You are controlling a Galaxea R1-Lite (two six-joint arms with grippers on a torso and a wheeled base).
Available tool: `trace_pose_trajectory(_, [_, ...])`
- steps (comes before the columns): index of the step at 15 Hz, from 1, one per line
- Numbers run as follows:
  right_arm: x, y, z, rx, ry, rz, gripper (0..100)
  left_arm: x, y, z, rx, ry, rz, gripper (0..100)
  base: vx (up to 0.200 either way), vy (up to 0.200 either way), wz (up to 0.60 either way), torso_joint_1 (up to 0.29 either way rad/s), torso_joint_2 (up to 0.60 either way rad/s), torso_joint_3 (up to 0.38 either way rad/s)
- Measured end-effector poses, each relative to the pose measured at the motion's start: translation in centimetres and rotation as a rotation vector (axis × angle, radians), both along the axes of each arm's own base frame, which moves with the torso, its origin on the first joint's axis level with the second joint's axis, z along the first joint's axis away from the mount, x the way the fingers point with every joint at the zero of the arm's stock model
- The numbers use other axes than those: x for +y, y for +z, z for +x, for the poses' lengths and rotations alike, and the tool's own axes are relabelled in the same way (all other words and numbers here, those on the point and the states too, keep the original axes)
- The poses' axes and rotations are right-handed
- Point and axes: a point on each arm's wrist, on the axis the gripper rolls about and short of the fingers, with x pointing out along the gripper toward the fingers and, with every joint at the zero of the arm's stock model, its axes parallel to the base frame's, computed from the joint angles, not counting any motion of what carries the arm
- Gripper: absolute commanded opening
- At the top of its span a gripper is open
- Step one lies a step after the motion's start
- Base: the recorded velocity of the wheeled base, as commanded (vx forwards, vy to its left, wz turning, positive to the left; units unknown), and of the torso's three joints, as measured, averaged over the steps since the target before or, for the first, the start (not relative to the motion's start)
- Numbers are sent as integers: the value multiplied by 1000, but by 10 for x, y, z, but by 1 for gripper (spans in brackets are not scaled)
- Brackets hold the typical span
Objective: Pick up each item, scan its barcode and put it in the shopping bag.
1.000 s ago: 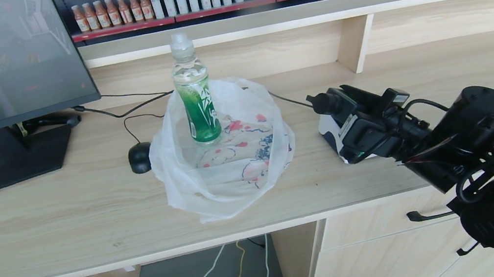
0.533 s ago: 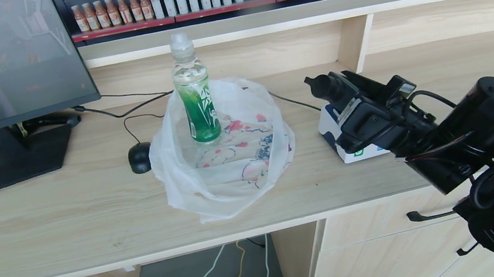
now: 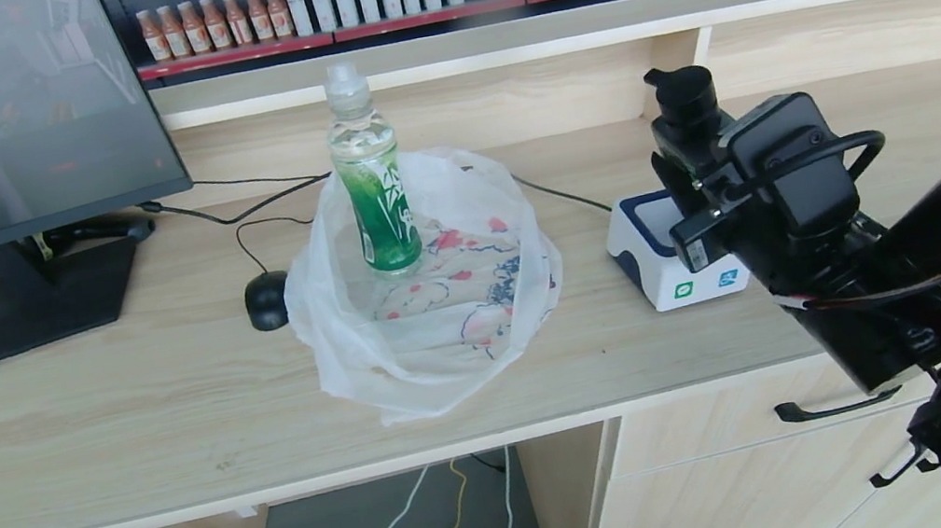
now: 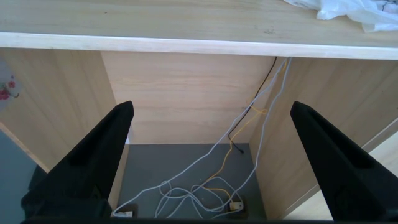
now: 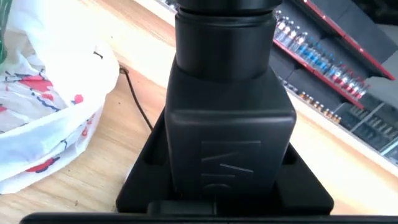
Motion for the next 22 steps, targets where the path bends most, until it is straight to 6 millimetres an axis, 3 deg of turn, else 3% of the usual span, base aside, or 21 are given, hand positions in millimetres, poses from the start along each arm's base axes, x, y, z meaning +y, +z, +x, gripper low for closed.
trace_pose_trajectory(6, [1,-15,-6,111,119,236,0,0,0,0,0,0,0,100,0,0,0,0,0,0])
trace_pose_trajectory(12, [-2,-31,-10,191,151,313,0,0,0,0,0,0,-1,100,0,0,0,0,0,0])
trace_pose_trajectory(22, [-2,-33,-12,215,172,377,0,0,0,0,0,0,-2,100,0,200,0,4,1,3])
